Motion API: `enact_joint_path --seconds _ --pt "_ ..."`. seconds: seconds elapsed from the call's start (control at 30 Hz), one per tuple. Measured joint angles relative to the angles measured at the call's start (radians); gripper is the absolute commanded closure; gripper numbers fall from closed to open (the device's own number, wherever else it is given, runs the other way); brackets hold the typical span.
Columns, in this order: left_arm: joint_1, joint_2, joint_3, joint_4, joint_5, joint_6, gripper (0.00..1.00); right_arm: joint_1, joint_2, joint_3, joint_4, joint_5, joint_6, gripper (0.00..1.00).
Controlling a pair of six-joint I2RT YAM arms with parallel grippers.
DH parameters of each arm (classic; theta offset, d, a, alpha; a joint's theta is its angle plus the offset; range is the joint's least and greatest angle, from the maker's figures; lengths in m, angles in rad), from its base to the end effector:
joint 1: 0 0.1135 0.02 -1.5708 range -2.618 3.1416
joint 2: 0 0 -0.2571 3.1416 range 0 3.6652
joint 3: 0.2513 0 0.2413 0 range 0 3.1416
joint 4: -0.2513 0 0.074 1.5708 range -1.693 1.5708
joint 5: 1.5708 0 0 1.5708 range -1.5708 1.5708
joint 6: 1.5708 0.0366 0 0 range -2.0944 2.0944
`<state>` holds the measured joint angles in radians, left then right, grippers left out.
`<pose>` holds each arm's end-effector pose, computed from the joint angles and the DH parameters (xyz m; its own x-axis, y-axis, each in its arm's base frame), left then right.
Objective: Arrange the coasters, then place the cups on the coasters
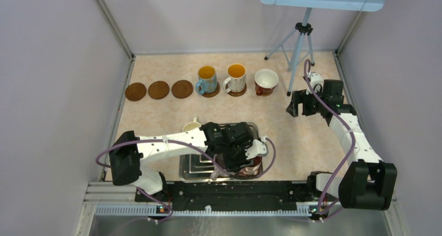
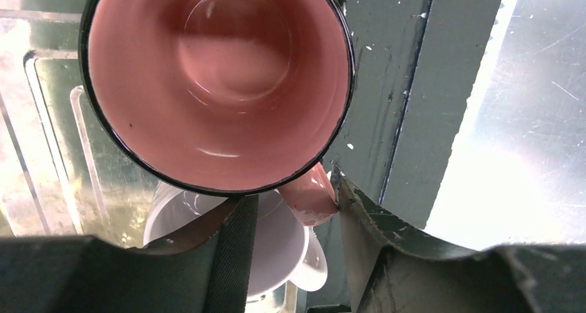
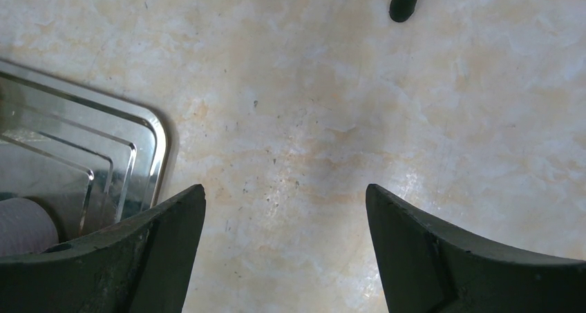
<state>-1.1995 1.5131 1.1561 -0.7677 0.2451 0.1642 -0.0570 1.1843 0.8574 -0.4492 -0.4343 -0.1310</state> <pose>0.0978 -0.2757 0.2459 -0.1689 0.8709 -0.4614 0.9828 0.1136 -0.1454 0.2407 0.0017 0.2583 -0.6610 -0.0810 -0.7460 -0.3373 0.9201 0.1990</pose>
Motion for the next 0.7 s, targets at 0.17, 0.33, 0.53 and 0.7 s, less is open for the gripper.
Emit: enact_joint_path --seconds 0.17,0.33,0.53,0.7 --pt "0.001 0.001 0.001 0.005 -0.023 -0.024 0.60 0.000 0.000 0.000 0.000 0.000 0.000 0.16" --pt "0.036 0.002 0.002 0.011 -0.053 -0.041 0.69 0.000 0.000 0.000 0.000 0.000 0.000 0.16" --pt "0.087 0.002 0.005 0.020 -0.111 -0.042 0.76 0.000 0.000 0.000 0.000 0.000 0.000 0.16" --pt "0.098 0.002 0.005 0.024 -0.138 -0.039 0.86 0.000 0.000 -0.002 0.001 0.000 0.000 0.16"
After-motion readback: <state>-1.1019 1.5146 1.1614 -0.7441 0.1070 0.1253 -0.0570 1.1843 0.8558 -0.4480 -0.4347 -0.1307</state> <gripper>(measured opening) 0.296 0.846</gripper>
